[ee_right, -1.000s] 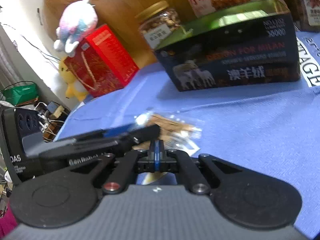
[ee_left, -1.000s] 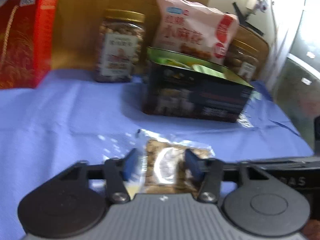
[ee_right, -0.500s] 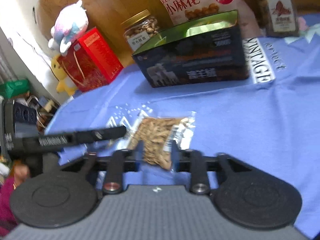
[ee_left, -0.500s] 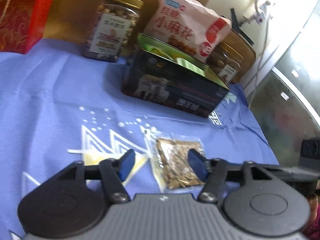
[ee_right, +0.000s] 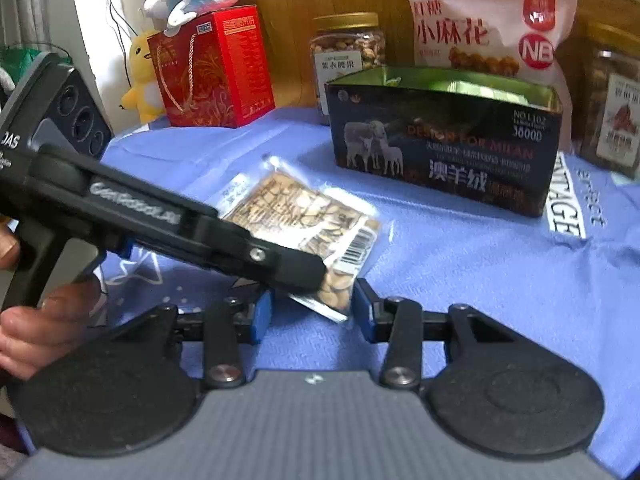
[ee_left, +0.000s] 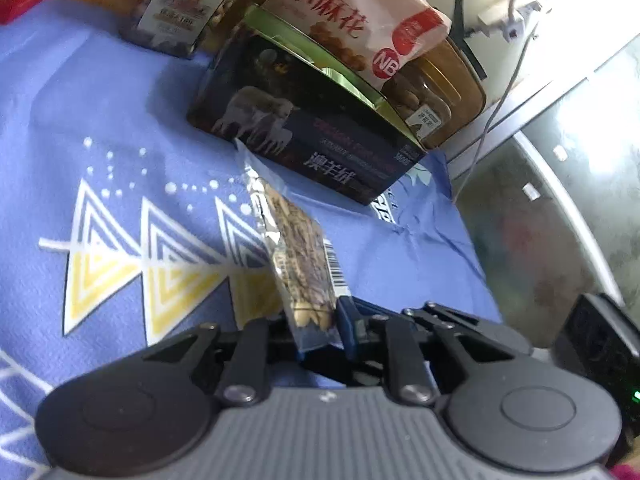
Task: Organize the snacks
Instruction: 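Lift the seed bag with the left tool toward the tin box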
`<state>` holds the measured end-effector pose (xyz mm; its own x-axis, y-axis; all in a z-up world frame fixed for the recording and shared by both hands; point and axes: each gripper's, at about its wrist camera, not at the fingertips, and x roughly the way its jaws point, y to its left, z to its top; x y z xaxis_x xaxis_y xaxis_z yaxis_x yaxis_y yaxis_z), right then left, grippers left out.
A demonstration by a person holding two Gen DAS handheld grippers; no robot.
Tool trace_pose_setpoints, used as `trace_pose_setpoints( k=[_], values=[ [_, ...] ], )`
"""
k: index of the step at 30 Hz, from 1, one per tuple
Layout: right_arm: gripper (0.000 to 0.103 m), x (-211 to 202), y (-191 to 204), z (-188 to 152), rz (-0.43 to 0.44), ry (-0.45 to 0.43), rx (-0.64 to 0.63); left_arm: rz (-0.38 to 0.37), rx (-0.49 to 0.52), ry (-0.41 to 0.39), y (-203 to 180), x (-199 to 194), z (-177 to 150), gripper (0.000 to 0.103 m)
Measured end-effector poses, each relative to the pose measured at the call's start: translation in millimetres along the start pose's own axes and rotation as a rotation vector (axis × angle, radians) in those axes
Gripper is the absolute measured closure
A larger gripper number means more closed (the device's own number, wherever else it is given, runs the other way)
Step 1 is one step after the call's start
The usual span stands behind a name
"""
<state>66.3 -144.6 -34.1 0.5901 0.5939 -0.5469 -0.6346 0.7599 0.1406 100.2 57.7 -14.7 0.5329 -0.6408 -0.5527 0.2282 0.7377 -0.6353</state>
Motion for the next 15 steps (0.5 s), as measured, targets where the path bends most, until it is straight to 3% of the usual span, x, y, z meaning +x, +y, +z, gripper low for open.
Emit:
trace_pose_setpoints(
  k=[3,8,15],
  values=[
    [0.063,2,7,-4,-0.063,-0.034,-0.060,0.018,0.026,-0.020,-5,-1,1,0.090],
    [0.078,5,6,-5,-0.098,-0.066,-0.075,-0.016,0.005,-0.038,0,-8,5,0.093],
    [0.086,0,18,-9,-0.180,-0.118,-0.160,-0.049,-0.016,-0.046,0,-13,7,0.092]
  ],
)
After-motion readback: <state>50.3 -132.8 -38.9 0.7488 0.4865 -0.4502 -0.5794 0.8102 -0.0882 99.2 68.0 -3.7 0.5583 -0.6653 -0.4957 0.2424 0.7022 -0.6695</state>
